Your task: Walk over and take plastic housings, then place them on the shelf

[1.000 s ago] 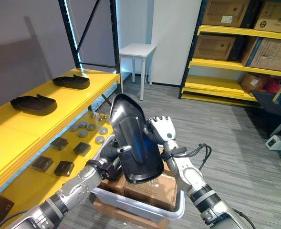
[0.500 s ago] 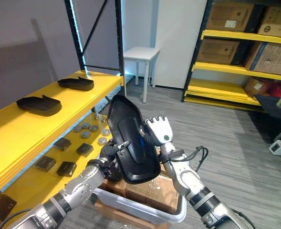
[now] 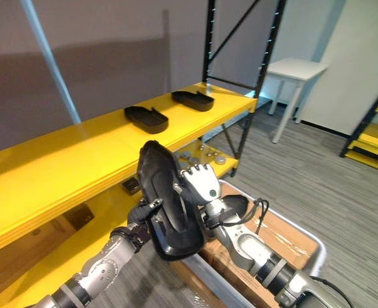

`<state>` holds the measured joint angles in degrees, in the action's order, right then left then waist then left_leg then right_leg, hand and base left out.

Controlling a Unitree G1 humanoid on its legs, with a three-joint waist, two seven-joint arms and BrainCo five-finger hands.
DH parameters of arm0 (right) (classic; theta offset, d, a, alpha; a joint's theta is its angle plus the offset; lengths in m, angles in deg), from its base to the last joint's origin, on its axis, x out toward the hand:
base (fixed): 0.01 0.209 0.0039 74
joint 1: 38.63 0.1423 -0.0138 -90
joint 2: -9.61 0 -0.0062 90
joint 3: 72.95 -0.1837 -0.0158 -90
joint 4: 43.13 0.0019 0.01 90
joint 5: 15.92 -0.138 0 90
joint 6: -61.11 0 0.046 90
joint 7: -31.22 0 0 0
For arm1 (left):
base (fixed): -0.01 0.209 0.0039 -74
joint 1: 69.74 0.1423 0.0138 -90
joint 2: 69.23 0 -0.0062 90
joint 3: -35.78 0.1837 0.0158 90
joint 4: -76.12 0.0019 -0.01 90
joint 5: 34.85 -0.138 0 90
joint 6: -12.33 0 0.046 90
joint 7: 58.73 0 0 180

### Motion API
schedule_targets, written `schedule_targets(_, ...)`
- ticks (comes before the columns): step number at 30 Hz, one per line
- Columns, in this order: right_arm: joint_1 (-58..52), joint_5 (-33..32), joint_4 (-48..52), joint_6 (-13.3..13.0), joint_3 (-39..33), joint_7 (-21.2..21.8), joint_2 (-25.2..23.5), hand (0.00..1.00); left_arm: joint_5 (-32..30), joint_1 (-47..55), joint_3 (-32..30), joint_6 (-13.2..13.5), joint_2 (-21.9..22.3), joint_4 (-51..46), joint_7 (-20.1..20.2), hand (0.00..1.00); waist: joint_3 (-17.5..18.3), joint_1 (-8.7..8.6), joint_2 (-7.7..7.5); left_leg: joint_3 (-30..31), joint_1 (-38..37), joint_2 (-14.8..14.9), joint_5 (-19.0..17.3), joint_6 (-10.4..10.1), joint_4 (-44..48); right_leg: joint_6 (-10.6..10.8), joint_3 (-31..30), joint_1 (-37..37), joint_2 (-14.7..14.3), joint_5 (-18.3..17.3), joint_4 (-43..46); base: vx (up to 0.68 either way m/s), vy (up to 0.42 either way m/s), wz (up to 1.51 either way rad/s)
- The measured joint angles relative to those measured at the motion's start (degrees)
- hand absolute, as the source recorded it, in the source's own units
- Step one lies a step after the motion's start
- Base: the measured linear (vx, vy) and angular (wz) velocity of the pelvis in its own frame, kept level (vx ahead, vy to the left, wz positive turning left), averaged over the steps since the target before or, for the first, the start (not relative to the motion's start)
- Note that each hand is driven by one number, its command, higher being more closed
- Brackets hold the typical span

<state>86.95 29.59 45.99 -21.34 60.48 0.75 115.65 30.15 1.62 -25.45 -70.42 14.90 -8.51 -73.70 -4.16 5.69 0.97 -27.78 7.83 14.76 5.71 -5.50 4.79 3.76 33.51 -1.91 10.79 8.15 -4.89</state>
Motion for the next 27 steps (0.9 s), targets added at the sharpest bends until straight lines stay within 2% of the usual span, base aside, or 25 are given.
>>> schedule_targets(3,-1.5,0.3,1.4,0.0,1.3,0.1,-2.5,1.0,-2.2,5.2,-4.9,0.0,-1.0,-3.9,0.3,1.0,0.6,1.96,-1.04,1.7,-2.4,-4.1,0.1,0.5,-1.3,0.5,2.6,-3.4,3.4,0.4,0.1,0.25,0.181,0.4)
schedule_targets(4,-2.0,0.3,1.4,0.0,1.3,0.1,-3.2,0.0,-3.4,6.0,-6.1,0.0,-1.0,-4.4,0.3,1.0,0.6,2.3,-1.08,3.1,-3.1,-5.0,-0.1,0.7,-1.4,0.8,4.8,-5.0,4.2,0.1,1.1,0.24,0.092,0.86)
schedule_targets(5,-2.3,0.3,1.4,-0.1,1.4,0.1,-3.6,0.0,-4.3,6.5,-7.2,0.0,-0.9,-4.6,0.3,1.0,0.7,2.62,-1.02,4.9,-3.6,-5.6,-0.6,0.9,-1.4,2.2,7.0,-5.7,5.5,-0.9,4.4,0.24,0.103,1.03)
schedule_targets(6,-2.4,0.2,1.3,-0.6,1.4,0.2,-4.2,0.0,-6.0,7.1,-8.0,0.3,-0.6,-4.6,0.3,1.0,0.7,2.9,-0.78,7.3,-4.1,-6.0,-1.3,1.4,-1.5,2.8,8.8,-5.4,7.9,-3.0,12.0,0.23,0.119,1.01)
schedule_targets(7,-2.5,0.1,1.1,-0.9,1.4,0.2,-4.6,0.0,-6.5,7.4,-8.3,0.3,-0.4,-4.6,0.3,1.0,0.7,2.92,-0.72,8.5,-4.4,-6.2,-1.9,1.7,-1.5,2.4,9.6,-5.0,9.5,-4.0,16.5,0.2,0.151,1.11)
schedule_targets(8,-2.4,-0.2,0.6,-1.4,1.4,0.4,-5.9,0.0,-7.3,7.8,-9.3,0.4,-0.4,-4.6,0.3,1.0,0.5,3.11,-0.88,10.9,-5.4,-6.9,-2.9,2.0,-1.9,2.1,9.2,-3.7,13.0,-4.4,26.2,0.15,0.177,1.15)
schedule_targets(9,-1.9,-0.4,-0.5,-1.8,1.0,0.7,-7.9,0.0,-8.5,7.8,-10.7,0.5,-0.7,-4.6,0.3,1.0,0.0,3.02,-1.65,13.5,-6.4,-8.1,-3.4,2.5,-1.9,0.0,6.3,-1.6,16.8,-2.9,35.8,0.12,0.182,1.15)
schedule_targets(10,-1.6,-0.6,-1.0,-2.1,0.6,1.0,-9.1,0.0,-9.5,7.8,-11.7,0.6,-0.7,-4.7,0.3,1.0,-0.4,2.99,-2.03,15.0,-7.0,-8.8,-3.8,2.6,-2.0,-1.9,3.3,-0.5,17.9,-1.3,39.6,0.1,0.148,1.13)
schedule_targets(11,-1.5,-0.8,-2.1,-2.7,-0.4,1.4,-11.1,0.0,-11.9,7.8,-12.6,1.0,-0.7,-4.8,0.1,1.0,-0.9,2.84,-2.02,17.6,-7.4,-9.2,-4.6,3.5,-2.1,-2.5,-2.4,1.3,17.9,-0.5,44.2,0.11,0.024,1.23)
schedule_targets(12,-0.9,-1.6,-2.8,-3.7,-1.5,1.9,-13.1,0.0,-15.3,7.8,-14.5,1.6,-0.7,-5.7,-0.2,1.0,-1.3,2.67,-2.31,21.3,-7.4,-9.1,-4.7,3.7,-2.2,1.0,-9.1,4.2,15.1,-6.1,50.0,0.12,-0.058,1.61)
schedule_targets(13,-0.7,-3.0,-2.8,-5.0,-2.4,2.7,-14.0,0.0,-18.7,7.7,-15.5,2.4,-0.5,-6.7,-1.1,1.0,-1.8,2.33,-2.14,25.0,-7.4,-9.1,-4.7,3.8,-2.3,0.5,-12.0,6.2,11.7,-12.9,52.5,0.1,-0.118,1.51)
schedule_targets(15,-1.7,-5.3,-2.5,-7.0,-4.1,3.3,-15.0,0.0,-25.1,7.6,-16.5,2.7,0.1,-8.5,-3.1,1.0,-2.2,1.69,-2.21,29.9,-7.3,-9.7,-4.6,3.8,-2.5,0.9,-13.1,7.9,8.2,-17.5,48.1,0.06,-0.123,1.48)
schedule_targets(16,-2.9,-7.6,-2.4,-8.2,-5.5,3.6,-15.6,0.0,-29.6,7.6,-16.6,2.7,0.2,-9.2,-4.1,1.0,-2.3,1.29,-2.2,32.0,-7.1,-9.9,-4.6,3.8,-2.6,0.8,-14.6,8.8,6.6,-18.3,43.3,0.07,-0.199,1.7)
schedule_targets(17,-5.7,-10.2,-1.8,-9.5,-8.2,3.9,-16.4,0.0,-36.2,7.1,-16.7,2.7,0.6,-10.4,-5.3,1.0,-2.2,0.75,-2.28,34.9,-6.5,-10.2,-4.6,3.7,-2.6,0.8,-19.4,9.5,3.5,-18.4,34.7,0.06,-0.266,1.75)
schedule_targets(18,-8.9,-12.1,-0.6,-10.8,-11.0,3.9,-17.5,0.0,-41.7,6.7,-16.7,2.7,0.7,-11.8,-5.9,1.0,-1.9,-0.19,-3.46,37.7,-5.6,-11.4,-4.4,3.3,-2.8,0.3,-25.9,9.6,0.5,-16.8,26.2,0.05,-0.258,1.58)
schedule_targets(19,-10.1,-12.8,0.5,-11.3,-11.9,3.9,-18.4,0.0,-43.8,6.3,-16.8,2.6,0.5,-12.7,-6.0,1.0,-2.0,-0.34,-4.95,38.7,-5.5,-12.8,-4.1,2.6,-3.2,-0.2,-29.0,9.8,0.0,-14.1,22.2,0.05,-0.277,1.31)
schedule_targets(20,-12.6,-14.2,2.4,-12.5,-13.4,4.0,-18.6,0.0,-47.5,6.0,-17.2,2.6,2.0,-13.5,-6.5,1.0,-2.9,-0.63,-4.64,40.4,-6.1,-13.1,-3.3,0.4,-4.6,2.2,-29.7,9.7,-0.3,-12.7,21.8,0.06,-0.201,0.67)
schedule_targets(21,-13.9,-15.0,2.9,-12.9,-13.8,4.0,-18.7,0.0,-49.0,6.0,-17.2,2.5,2.9,-13.5,-7.1,1.0,-2.7,-0.48,-4.03,40.0,-6.0,-12.6,-3.4,0.2,-4.6,2.2,-29.5,9.0,-0.5,-12.7,20.5,0.16,-0.218,0.25)
schedule_targets(22,-16.2,-17.9,3.4,-13.5,-13.7,4.5,-18.9,0.0,-53.8,5.8,-18.8,2.0,4.8,-14.1,-8.2,1.0,-2.6,-0.83,-2.57,39.0,-6.3,-9.9,-3.2,-0.2,-5.3,1.3,-28.6,7.1,-3.1,-10.8,16.6,0.17,-0.127,-0.18)
schedule_targets(25,-20.2,-21.4,5.2,-14.4,-13.8,6.4,-19.3,0.0,-57.4,5.4,-19.6,1.5,7.3,-15.1,-9.4,1.0,-2.6,-2.1,-2.67,38.9,-7.1,-8.1,-3.6,-1.8,-5.5,0.6,-28.0,3.8,-5.3,-9.0,11.4,0.19,-0.094,-0.1)
schedule_targets(27,-23.4,-26.4,6.6,-15.5,-14.0,7.8,-21.0,0.0,-60.0,5.2,-20.1,1.4,9.6,-15.9,-10.2,1.0,-2.6,-2.2,-2.56,39.1,-7.0,-8.1,-3.7,-2.0,-5.6,0.6,-27.6,3.0,-5.4,-8.9,10.0,0.15,-0.036,0.08)
